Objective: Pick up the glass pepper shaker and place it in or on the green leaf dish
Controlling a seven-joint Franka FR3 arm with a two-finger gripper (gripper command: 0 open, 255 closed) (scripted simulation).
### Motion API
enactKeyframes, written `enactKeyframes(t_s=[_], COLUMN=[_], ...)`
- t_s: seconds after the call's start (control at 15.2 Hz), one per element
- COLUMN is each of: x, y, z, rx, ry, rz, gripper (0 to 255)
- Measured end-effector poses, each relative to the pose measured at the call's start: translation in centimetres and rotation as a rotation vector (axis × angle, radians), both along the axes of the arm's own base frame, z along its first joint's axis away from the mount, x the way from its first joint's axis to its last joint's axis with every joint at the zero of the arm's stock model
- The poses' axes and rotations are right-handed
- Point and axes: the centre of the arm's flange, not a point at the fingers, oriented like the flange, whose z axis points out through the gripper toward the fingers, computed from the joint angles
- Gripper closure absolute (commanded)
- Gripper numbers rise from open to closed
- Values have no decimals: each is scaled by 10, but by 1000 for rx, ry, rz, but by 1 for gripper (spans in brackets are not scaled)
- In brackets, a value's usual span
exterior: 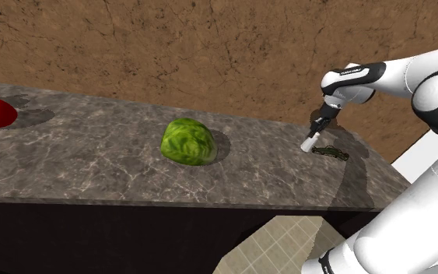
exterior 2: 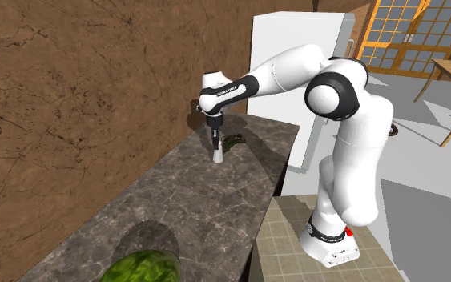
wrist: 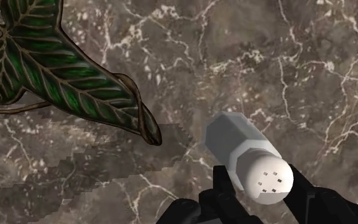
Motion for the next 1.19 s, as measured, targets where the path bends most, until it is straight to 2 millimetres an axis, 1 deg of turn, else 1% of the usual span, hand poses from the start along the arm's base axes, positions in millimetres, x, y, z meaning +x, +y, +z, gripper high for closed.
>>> enactKeyframes(t_s=[0.13, 0.92, 0.99, 1.06, 1.19], x=[0, 0, 0, -2, -12], y=[-2, 0, -1, -6, -24], z=[11, 76, 78, 81, 88], rx=[0, 0, 0, 0, 0], ry=[0, 0, 0, 0, 0], rz=[0, 0, 0, 0, -1], gripper=[255, 255, 255, 255, 255])
